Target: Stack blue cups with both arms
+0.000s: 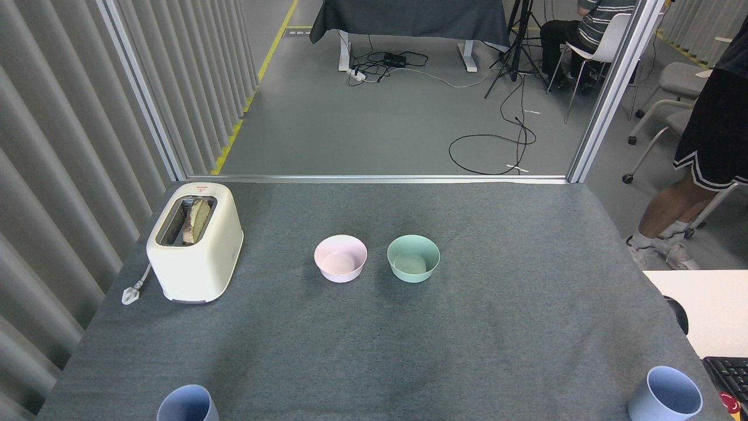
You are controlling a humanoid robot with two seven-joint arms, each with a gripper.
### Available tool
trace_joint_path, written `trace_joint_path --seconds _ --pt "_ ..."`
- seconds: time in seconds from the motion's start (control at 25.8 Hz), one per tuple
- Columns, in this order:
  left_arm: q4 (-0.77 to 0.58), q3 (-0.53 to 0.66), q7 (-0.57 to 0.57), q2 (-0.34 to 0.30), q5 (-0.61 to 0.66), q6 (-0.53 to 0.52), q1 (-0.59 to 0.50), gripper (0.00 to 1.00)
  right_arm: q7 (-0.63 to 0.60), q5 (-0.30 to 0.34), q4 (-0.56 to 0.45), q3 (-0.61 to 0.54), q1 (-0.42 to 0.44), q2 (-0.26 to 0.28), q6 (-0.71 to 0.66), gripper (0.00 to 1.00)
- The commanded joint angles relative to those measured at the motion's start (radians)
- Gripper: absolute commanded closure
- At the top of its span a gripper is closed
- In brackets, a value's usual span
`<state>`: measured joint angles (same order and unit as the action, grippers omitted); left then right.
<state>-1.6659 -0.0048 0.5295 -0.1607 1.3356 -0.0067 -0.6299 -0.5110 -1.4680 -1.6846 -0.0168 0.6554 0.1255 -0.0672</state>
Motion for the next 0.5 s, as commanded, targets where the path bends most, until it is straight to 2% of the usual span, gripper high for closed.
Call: trace_joint_path --seconds 0.0,0.12,0.46 --pt "0.008 -0.004 0.000 -0.008 0.002 -0.022 0.002 0.00 -0.001 0.000 0.002 0.000 0.001 0.000 0.000 0.00" --pt "0.024 -0.003 -0.002 -0.008 0.002 -0.067 0.012 0.00 -0.001 0.000 0.013 0.001 0.001 0.000 0.000 0.00" --pt "0.024 -0.003 0.004 0.009 -0.004 -0.061 0.030 0.01 -0.001 0.000 0.023 0.001 0.001 0.000 0.000 0.00"
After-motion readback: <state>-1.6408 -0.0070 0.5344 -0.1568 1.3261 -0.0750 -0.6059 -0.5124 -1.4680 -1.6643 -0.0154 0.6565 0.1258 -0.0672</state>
